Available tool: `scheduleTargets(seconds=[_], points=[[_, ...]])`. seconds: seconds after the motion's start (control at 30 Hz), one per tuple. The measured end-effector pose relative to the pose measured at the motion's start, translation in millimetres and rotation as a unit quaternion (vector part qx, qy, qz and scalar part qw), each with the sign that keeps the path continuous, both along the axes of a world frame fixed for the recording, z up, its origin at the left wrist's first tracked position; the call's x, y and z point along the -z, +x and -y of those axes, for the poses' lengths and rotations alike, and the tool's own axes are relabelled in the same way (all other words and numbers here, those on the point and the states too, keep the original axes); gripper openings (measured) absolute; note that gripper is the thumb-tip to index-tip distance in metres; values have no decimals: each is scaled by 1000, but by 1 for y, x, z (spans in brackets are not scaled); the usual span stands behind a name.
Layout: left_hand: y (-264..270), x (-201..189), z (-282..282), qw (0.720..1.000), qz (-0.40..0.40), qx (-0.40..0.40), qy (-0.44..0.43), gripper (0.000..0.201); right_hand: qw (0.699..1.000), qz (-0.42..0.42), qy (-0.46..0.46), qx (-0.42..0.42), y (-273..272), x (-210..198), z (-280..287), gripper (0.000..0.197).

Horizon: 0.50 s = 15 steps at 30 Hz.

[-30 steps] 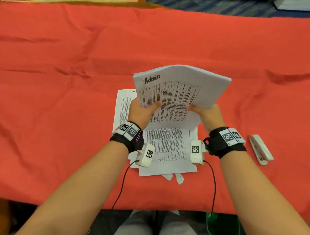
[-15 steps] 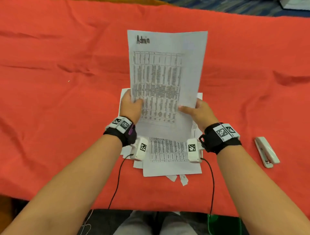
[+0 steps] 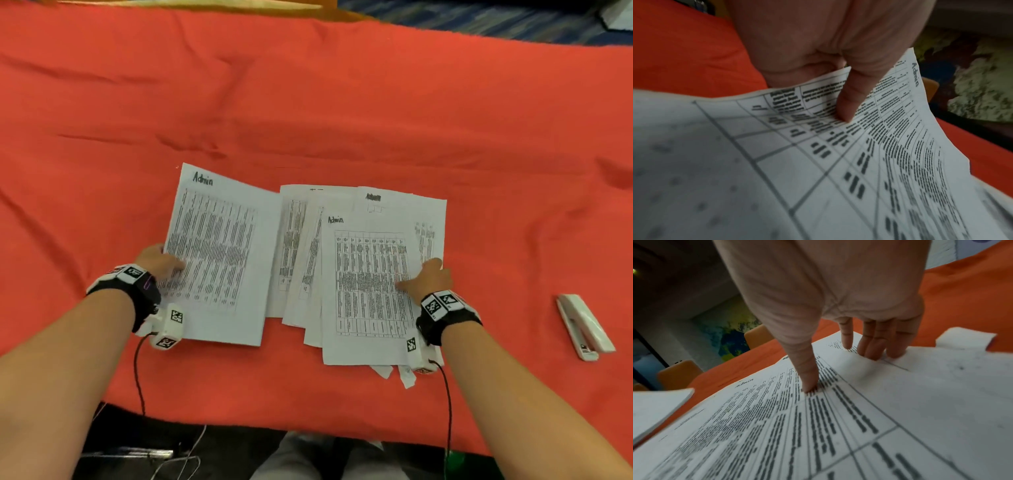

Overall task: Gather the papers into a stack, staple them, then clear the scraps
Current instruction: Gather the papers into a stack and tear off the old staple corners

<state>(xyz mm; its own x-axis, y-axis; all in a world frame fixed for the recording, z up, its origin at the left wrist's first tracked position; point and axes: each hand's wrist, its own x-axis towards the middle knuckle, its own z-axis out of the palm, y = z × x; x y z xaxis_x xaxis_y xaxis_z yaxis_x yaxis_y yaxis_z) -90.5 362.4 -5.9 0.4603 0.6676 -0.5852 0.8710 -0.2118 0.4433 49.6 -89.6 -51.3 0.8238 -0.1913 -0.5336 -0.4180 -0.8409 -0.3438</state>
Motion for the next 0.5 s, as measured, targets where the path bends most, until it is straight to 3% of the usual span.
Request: scheduleTargets(seconds=[0.1, 0.17, 0.23, 0.3, 0.37, 0.43, 0.5], points=[[-8, 9, -2, 999, -40, -7, 11, 53, 997, 10, 69, 41, 4, 2, 1, 73], [-9, 16, -1, 997, -64, -13, 30, 64, 995, 27, 63, 66, 5, 2, 3, 51], [-6, 18, 2, 994, -89, -6, 60, 61, 994, 48, 55, 75, 8, 3, 11, 35], [1, 14, 8, 990, -93, -8, 105, 54, 993, 66, 55, 86, 9, 0, 24, 31], [12, 11, 20, 981, -91, -4, 174, 60, 994, 63, 12, 88, 13, 4, 40, 34], [27, 8, 47, 978, -59, 49, 194, 66, 995, 39, -37, 83, 13, 3, 47, 40], [42, 10, 85, 979, 6, 122, 162, 56, 995, 25, -22, 93, 10, 3, 46, 40]])
